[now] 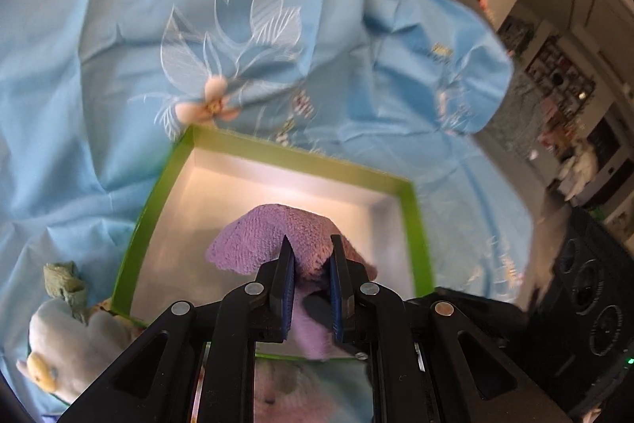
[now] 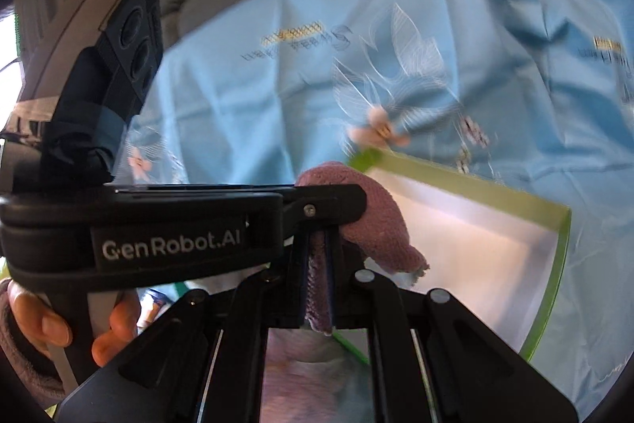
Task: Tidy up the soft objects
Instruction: 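Carry the purple cloth into the green box and open the right gripper, then move the right tool back to the lilac mesh bath puff, then grasp the lilac mesh bath puff with the right gripper and lift, then lower the bath puff into the green box and release it, then move the right tool to the yellow fuzzy pouch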
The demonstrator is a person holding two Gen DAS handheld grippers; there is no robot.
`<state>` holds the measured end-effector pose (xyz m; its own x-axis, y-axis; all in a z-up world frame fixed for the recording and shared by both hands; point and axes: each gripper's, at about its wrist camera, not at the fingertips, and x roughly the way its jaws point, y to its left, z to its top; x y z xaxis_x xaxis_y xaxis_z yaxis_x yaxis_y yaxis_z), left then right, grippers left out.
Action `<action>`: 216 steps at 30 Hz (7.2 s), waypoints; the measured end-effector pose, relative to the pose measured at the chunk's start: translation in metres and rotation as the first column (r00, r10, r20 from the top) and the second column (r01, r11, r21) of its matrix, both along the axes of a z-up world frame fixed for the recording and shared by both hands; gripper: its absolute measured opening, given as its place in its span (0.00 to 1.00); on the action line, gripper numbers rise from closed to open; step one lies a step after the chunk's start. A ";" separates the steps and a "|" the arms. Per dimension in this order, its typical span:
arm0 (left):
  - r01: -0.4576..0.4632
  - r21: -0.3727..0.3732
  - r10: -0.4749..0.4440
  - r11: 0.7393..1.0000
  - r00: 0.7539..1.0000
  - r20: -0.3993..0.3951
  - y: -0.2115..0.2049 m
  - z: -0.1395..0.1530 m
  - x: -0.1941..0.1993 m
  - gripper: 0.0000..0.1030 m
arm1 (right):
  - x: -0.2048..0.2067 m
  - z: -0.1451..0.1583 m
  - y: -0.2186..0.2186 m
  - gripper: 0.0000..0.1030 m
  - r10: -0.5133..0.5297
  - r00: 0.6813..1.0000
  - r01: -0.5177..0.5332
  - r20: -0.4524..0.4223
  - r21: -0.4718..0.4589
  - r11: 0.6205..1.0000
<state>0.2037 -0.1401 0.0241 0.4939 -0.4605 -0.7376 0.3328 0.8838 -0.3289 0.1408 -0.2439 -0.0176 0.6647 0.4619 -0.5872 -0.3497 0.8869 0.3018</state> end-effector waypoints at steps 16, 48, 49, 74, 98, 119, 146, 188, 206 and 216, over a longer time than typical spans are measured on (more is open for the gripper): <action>-0.054 0.117 0.052 0.992 0.998 0.025 0.011 0.003 -0.012 0.84 | -0.022 -0.003 -0.027 0.62 -0.123 0.992 0.120 -0.038 -0.077 0.990; -0.165 0.196 0.159 0.967 0.986 0.050 0.081 -0.036 -0.157 0.95 | -0.138 -0.041 0.018 0.82 -0.048 0.985 0.049 -0.166 0.003 0.999; -0.160 0.200 0.152 0.967 0.987 0.057 0.078 -0.036 -0.155 0.95 | -0.136 -0.043 0.019 0.82 -0.048 0.985 0.049 -0.168 0.007 0.999; -0.039 0.114 0.037 0.993 0.999 0.016 0.045 -0.049 -0.106 0.94 | -0.093 -0.066 0.025 0.73 -0.005 0.982 0.014 -0.188 0.044 0.999; -0.021 -0.035 0.023 0.999 0.997 0.067 0.060 -0.012 -0.133 0.18 | -0.115 -0.024 0.034 0.11 0.043 0.998 -0.041 -0.049 0.048 0.998; 0.037 0.030 -0.040 0.999 0.992 0.119 -0.004 0.022 -0.059 0.18 | -0.067 0.017 -0.013 0.11 -0.084 0.993 0.088 0.079 -0.038 0.995; -0.048 0.097 0.050 0.994 0.999 -0.014 -0.005 -0.035 0.000 0.74 | -0.006 -0.016 -0.017 0.58 -0.164 0.986 0.154 -0.027 -0.219 0.964; -0.380 0.134 0.367 0.915 0.923 0.114 0.166 0.008 -0.183 0.99 | -0.144 0.041 0.030 0.99 -0.087 0.996 0.082 -0.035 -0.126 0.989; -0.273 -0.143 0.253 0.951 0.957 -0.144 0.197 -0.072 -0.175 0.99 | -0.136 -0.018 0.096 0.98 0.186 0.976 -0.199 -0.115 -0.110 0.974; -0.183 -0.211 0.134 0.960 0.964 -0.228 0.179 -0.085 -0.120 0.99 | -0.093 -0.034 0.118 0.97 0.234 0.961 -0.251 -0.146 -0.119 0.961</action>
